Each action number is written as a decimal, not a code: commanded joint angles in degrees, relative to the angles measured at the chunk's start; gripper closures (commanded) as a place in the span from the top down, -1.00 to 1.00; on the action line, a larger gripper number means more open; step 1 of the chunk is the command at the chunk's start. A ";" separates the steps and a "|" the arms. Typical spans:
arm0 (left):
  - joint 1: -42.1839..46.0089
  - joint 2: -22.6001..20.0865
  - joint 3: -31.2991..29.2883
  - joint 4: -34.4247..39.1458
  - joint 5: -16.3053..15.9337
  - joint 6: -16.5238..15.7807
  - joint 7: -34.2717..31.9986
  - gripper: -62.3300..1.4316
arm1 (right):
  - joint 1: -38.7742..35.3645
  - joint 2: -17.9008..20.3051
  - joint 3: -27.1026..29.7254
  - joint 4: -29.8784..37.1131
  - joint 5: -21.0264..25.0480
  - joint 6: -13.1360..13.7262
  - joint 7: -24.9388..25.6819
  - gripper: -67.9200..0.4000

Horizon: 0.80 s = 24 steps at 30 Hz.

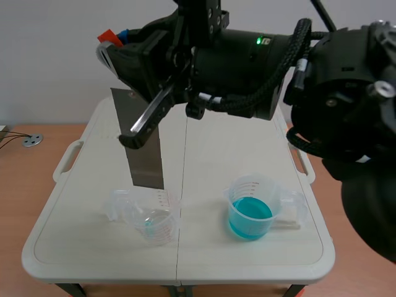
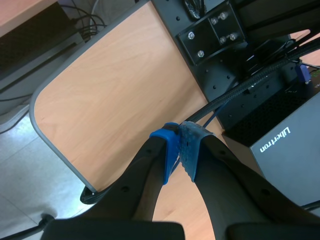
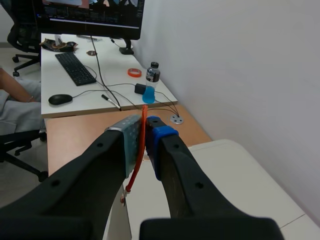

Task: Hold the metal plate by the orange handle, dip it into the blue solution, take it out and point at it, then put the plate back in the beaker on the left.
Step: 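Put the plate into the left beaker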

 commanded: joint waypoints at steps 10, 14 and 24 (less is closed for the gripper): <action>-1.64 0.15 -0.37 -2.73 -0.33 -0.52 -0.31 -0.91 | 3.06 -3.04 -3.17 -5.40 -0.83 -0.24 0.98 -0.95; -1.79 0.20 -0.37 -3.30 -0.33 -0.55 -0.31 -0.91 | 3.06 -3.63 -4.22 -6.67 -1.75 -0.24 1.16 -0.95; -2.29 0.31 -0.35 -4.61 -0.33 -0.52 -0.31 -0.91 | 3.06 -4.52 -5.29 -8.02 -2.67 -0.24 1.11 -0.95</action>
